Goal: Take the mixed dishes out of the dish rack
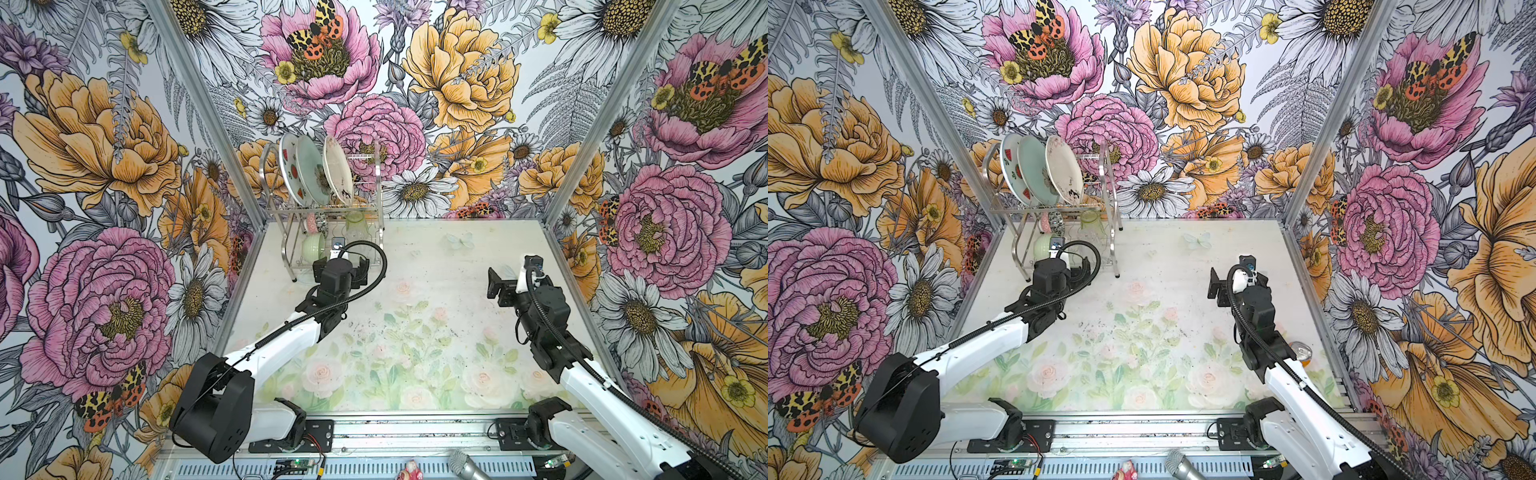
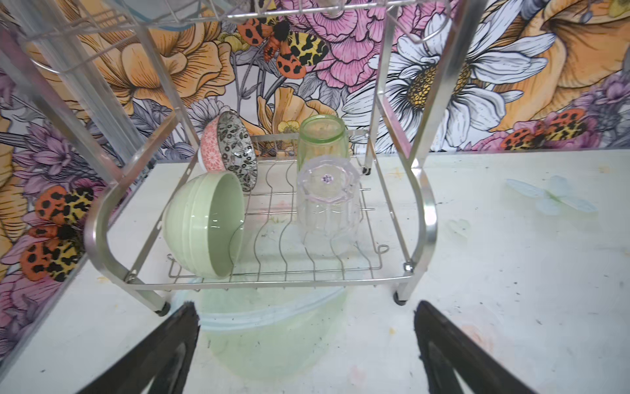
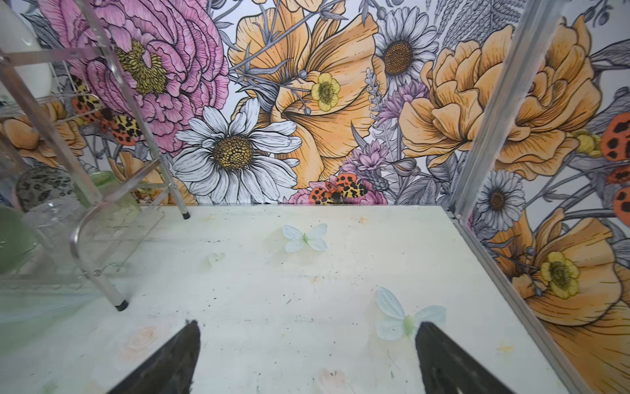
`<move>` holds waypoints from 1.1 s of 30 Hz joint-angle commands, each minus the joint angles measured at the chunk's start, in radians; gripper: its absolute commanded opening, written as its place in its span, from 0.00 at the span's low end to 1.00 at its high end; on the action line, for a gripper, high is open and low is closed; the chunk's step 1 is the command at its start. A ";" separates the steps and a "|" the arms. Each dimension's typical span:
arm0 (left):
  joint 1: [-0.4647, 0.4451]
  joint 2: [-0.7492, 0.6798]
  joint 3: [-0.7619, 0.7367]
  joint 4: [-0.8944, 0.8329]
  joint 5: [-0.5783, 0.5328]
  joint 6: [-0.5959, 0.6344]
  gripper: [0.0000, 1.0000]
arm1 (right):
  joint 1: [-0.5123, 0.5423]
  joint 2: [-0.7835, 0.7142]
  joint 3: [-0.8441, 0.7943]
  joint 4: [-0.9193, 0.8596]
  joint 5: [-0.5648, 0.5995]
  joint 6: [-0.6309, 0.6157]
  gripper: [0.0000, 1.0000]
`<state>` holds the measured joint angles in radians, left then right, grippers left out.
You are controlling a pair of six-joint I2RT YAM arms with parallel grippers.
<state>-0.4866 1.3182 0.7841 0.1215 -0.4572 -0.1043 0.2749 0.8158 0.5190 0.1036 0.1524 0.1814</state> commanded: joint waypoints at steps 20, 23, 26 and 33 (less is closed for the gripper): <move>-0.035 0.438 0.357 -0.011 0.203 -0.121 0.94 | 0.002 -0.077 -0.007 -0.139 -0.456 0.306 0.99; -0.036 0.492 0.408 -0.011 0.206 -0.124 0.92 | 0.001 -0.096 -0.020 -0.140 -0.453 0.311 0.99; -0.039 0.565 0.451 -0.011 0.201 -0.128 0.89 | 0.002 -0.106 -0.027 -0.142 -0.458 0.321 0.99; -0.046 0.638 0.503 -0.011 0.183 -0.132 0.79 | 0.001 -0.120 -0.040 -0.147 -0.454 0.332 0.99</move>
<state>-0.5240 1.9484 1.2594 0.1001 -0.2539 -0.2302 0.2749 0.7124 0.4904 -0.0452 -0.2867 0.4976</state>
